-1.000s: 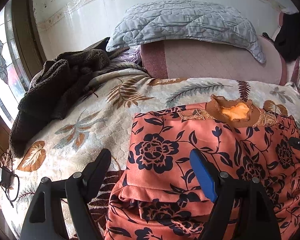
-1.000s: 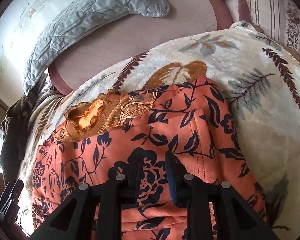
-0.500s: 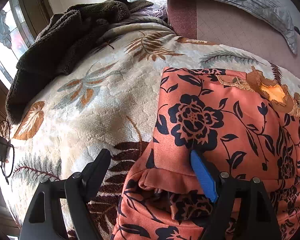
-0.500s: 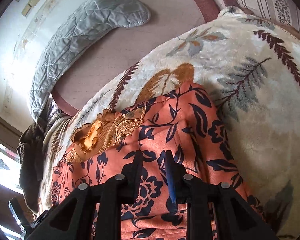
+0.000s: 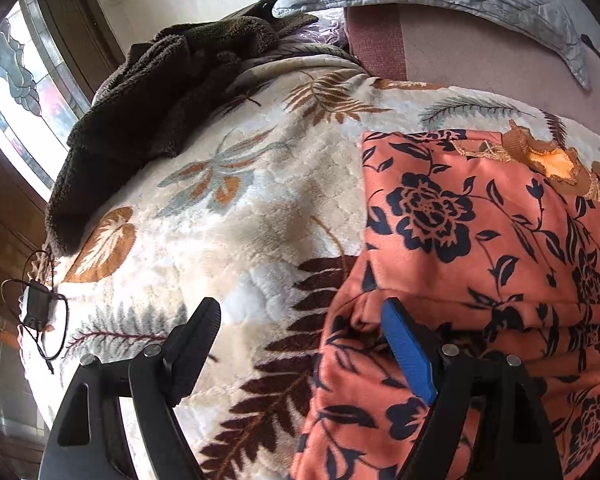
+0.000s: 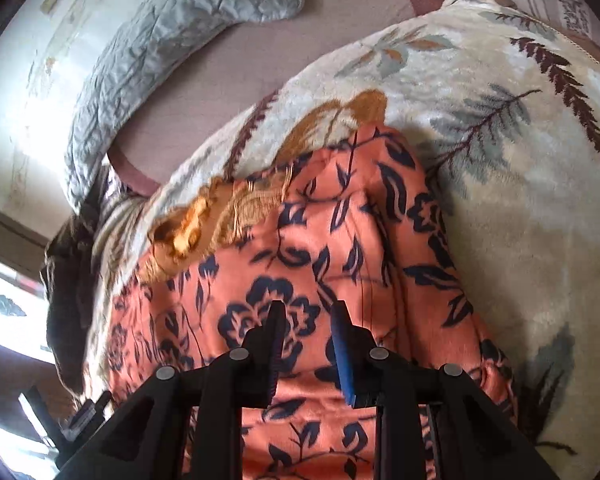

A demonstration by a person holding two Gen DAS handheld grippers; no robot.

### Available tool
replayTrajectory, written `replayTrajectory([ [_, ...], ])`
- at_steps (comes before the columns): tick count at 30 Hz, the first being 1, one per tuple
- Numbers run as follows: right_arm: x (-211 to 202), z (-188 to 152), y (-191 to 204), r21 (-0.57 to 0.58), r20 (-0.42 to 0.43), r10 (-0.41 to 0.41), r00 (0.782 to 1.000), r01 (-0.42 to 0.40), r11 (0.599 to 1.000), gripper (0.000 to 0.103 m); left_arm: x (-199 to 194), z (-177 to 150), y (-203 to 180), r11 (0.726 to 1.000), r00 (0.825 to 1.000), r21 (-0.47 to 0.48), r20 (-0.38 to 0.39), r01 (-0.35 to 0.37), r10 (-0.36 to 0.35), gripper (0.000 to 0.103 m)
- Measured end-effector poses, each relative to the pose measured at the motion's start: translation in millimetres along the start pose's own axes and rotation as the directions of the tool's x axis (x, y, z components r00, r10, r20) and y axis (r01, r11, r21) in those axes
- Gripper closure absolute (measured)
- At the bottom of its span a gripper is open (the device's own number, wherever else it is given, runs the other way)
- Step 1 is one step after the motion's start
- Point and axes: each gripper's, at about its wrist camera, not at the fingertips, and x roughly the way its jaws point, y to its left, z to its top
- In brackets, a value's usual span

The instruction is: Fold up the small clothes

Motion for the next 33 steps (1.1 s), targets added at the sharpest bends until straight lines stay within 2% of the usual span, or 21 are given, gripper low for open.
replayTrajectory([
  [2, 7, -16, 3, -0.065, -0.057, -0.048, 0.997, 0.044, 0.997, 0.077, 4, -9, 10, 1.0, 0.999, 0.007, -0.031, -0.009, 0.009, 0.02],
  [6, -13, -43, 7, -0.153, -0.025, -0.068, 0.997, 0.063, 0.986, 0.077, 16, -33, 28, 1.0, 0.992, -0.005, -0.121, 0.022, -0.022, 0.02],
  [9, -16, -65, -3, -0.157, -0.088, -0.08, 0.993, 0.066, 0.985, 0.076, 5, -44, 36, 0.998, 0.992, -0.019, -0.116, 0.057, -0.059, 0.02],
  [13, -39, -101, -19, -0.145, -0.034, -0.04, 0.999, 0.034, 0.989, 0.076, -17, -76, 47, 0.997, 0.992, 0.001, -0.098, 0.076, -0.075, 0.02],
  [15, -46, -120, -26, -0.149, -0.043, -0.024, 0.999, 0.017, 0.989, 0.072, -24, -97, 55, 0.994, 0.988, -0.009, -0.109, 0.107, -0.107, 0.02],
  [18, -61, -148, -31, -0.185, 0.001, -0.009, 1.0, 0.009, 0.983, 0.072, -35, -123, 62, 0.989, 0.981, -0.023, -0.123, 0.149, -0.15, 0.02],
  [25, -89, -193, -33, -0.225, 0.005, -0.006, 1.0, 0.007, 0.974, 0.072, -64, -170, 71, 0.987, 0.979, -0.002, -0.124, 0.161, -0.16, 0.019],
  [28, -104, -210, -36, -0.235, -0.021, -0.007, 1.0, 0.002, 0.972, 0.068, -74, -184, 72, 0.971, 0.958, -0.025, -0.16, 0.237, -0.238, 0.019],
  [29, -106, -215, -37, -0.234, -0.062, -0.006, 0.998, -0.009, 0.972, 0.055, -75, -188, 73, 0.964, 0.948, -0.034, -0.174, 0.263, -0.265, 0.019],
  [30, -107, -220, -39, -0.223, -0.101, 0.013, 0.995, -0.035, 0.974, 0.048, -76, -192, 75, 0.957, 0.939, -0.047, -0.187, 0.285, -0.289, 0.021],
  [31, -112, -226, -41, -0.212, -0.116, 0.037, 0.993, -0.061, 0.975, 0.042, -77, -196, 77, 0.95, 0.929, -0.062, -0.199, 0.307, -0.313, 0.025],
  [33, -124, -233, -43, -0.214, -0.108, 0.038, 0.993, -0.06, 0.975, 0.042, -79, -203, 81, 0.936, 0.909, -0.09, -0.223, 0.342, -0.353, 0.049],
])
